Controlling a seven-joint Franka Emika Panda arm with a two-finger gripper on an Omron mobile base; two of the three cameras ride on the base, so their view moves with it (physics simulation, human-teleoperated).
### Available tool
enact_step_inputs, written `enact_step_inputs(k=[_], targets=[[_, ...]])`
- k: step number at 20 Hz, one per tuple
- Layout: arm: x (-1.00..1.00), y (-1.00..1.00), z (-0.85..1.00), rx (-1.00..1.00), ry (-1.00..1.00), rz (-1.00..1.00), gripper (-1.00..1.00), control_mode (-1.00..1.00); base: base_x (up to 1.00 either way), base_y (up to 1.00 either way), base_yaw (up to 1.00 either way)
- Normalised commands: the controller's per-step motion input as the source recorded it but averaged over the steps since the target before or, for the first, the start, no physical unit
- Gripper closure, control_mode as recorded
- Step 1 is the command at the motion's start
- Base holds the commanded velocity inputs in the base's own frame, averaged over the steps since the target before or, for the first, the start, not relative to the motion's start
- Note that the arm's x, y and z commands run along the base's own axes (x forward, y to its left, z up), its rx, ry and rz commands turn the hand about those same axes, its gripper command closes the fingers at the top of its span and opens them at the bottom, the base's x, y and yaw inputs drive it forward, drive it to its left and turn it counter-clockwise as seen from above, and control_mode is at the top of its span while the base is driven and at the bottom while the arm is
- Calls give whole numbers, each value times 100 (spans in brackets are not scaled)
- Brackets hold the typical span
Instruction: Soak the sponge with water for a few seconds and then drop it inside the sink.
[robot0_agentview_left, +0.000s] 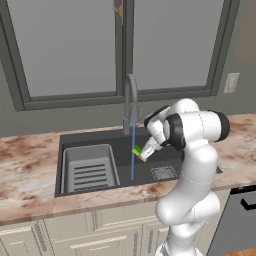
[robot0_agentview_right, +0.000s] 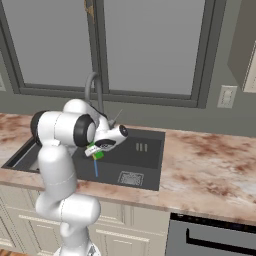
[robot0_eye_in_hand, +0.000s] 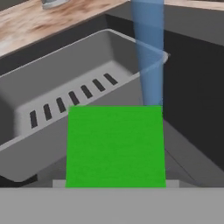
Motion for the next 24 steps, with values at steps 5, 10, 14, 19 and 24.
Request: enact_step_inputs(k=[5,10,14,19,24], targets=[[29,3,-1,0,-1,0,100,-100,0,0,0],[26,5,-3,-1,-4,0,100,-100,0,0,0],[14,0,-10,-2,-10,0,100,-100,0,0,0],[0,1,-1,0,-12,0,100,-100,0,0,0],[-4,1,0,0,-7,0,100,-100,0,0,0]])
